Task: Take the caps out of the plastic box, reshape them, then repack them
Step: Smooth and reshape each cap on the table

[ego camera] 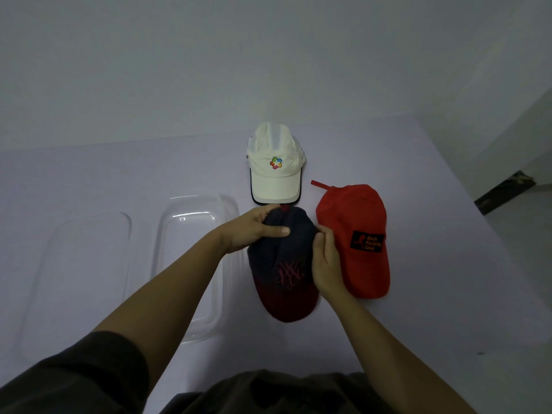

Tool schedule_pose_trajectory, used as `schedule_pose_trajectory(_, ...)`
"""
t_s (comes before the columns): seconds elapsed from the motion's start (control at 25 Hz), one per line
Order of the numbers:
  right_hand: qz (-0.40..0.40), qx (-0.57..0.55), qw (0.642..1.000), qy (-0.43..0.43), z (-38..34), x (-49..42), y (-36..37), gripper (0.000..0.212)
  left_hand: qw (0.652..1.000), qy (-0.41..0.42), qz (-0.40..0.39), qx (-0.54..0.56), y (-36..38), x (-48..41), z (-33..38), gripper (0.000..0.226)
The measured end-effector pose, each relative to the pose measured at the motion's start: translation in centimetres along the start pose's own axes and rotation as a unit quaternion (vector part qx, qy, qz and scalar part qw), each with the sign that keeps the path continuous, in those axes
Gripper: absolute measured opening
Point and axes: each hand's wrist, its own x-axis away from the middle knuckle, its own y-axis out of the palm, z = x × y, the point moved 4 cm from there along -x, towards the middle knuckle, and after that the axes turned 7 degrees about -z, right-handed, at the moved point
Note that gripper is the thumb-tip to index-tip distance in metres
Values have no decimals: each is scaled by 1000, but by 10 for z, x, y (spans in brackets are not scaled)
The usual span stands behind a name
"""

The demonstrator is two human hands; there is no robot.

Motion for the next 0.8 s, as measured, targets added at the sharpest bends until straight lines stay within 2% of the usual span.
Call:
schedule_pose_trajectory(0.08, -26, -8, 1000, -3, -1, 0, 4, 21, 1000, 16, 12, 4, -1, 0, 4, 36)
schedule_pose_trajectory(0.32, 54, 29, 997, -41, -1, -7, -3, 32, 999, 26, 24, -34, -2, 1, 5, 31)
schedule_pose_trajectory(0.44, 52, 18, 997, -48, -4, -7, -7, 41, 997, 33, 41, -51, -6, 3, 5, 27)
schedule_pose_trajectory(0.6, 68, 13, 997, -36, -11, -9, -5, 40, 997, 27, 53, -58, -9, 5, 0, 30)
schedule_pose_trajectory(0.72, 102, -25, 994, -24, -12, -9, -6, 43, 991, 19, 116, -63, -9, 9, -4, 24)
schedule_pose_trajectory(0.8, 121, -50, 991, -16, -9, -9, -9, 44, 979, -24, 186, -78, -12, 12, -13, 42)
